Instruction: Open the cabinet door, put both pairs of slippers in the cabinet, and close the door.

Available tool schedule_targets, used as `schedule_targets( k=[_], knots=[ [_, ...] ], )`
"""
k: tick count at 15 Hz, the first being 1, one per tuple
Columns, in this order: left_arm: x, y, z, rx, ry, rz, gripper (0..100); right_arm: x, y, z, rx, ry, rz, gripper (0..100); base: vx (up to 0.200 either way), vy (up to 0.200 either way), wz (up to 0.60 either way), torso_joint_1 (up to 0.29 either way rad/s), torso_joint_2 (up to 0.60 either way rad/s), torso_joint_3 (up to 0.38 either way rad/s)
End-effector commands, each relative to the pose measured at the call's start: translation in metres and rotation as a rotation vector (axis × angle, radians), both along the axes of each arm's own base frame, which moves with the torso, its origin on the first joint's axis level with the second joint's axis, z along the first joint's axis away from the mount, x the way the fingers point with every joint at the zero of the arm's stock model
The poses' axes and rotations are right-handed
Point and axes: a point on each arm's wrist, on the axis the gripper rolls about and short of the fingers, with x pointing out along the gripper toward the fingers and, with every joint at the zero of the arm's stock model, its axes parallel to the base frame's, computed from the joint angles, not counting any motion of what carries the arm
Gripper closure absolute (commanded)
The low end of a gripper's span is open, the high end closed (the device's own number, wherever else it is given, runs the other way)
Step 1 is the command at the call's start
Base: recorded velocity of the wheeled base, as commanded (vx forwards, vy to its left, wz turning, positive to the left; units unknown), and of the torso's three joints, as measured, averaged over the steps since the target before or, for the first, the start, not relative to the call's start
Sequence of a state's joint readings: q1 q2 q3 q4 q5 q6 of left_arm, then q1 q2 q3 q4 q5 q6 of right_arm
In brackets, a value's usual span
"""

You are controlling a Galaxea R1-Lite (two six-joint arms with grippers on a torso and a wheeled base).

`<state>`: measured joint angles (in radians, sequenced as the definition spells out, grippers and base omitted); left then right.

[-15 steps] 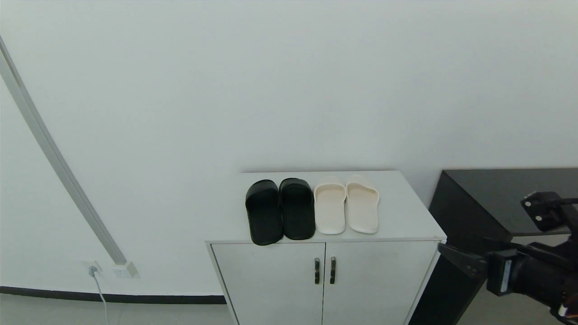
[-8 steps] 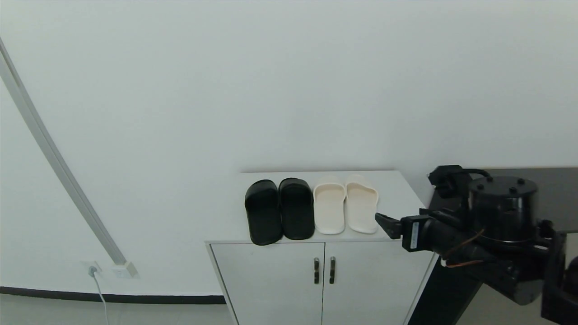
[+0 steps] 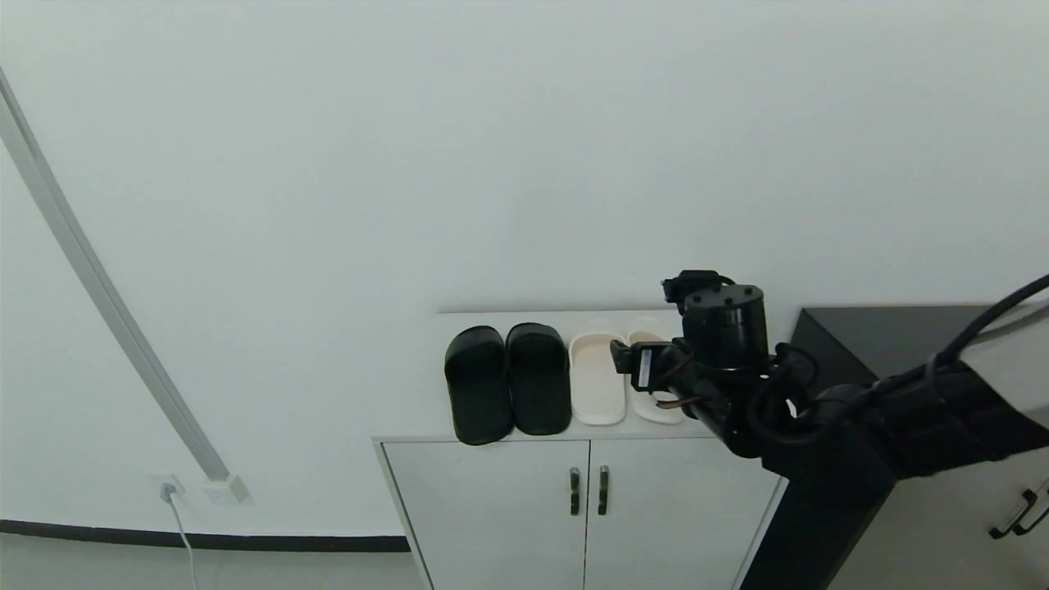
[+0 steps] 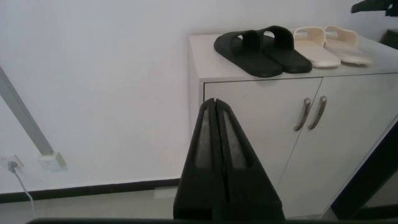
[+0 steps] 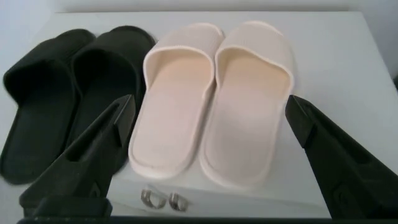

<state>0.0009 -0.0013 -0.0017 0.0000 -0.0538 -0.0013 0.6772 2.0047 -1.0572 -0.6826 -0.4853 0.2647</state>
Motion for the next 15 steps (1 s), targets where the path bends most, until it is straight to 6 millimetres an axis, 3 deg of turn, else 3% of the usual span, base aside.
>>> schedule_targets(
  k=[1,5,15],
  knots=[
    [0.0,0.0,0.0,0.0,0.001,0.001,100,0.037,0.016,-0.031,-0.022,0.025,-0.03,0,0.0,0.0,0.0,0.0,0.0,0.0],
    [0.0,0.0,0.0,0.0,0.001,0.001,100,0.074,0.015,-0.043,-0.043,0.06,-0.074,0,0.0,0.0,0.0,0.0,0.0,0.0],
    [0.0,0.0,0.0,-0.002,0.002,0.001,100,0.091,0.026,-0.054,-0.042,0.06,-0.055,0,0.0,0.0,0.0,0.0,0.0,0.0]
  ],
)
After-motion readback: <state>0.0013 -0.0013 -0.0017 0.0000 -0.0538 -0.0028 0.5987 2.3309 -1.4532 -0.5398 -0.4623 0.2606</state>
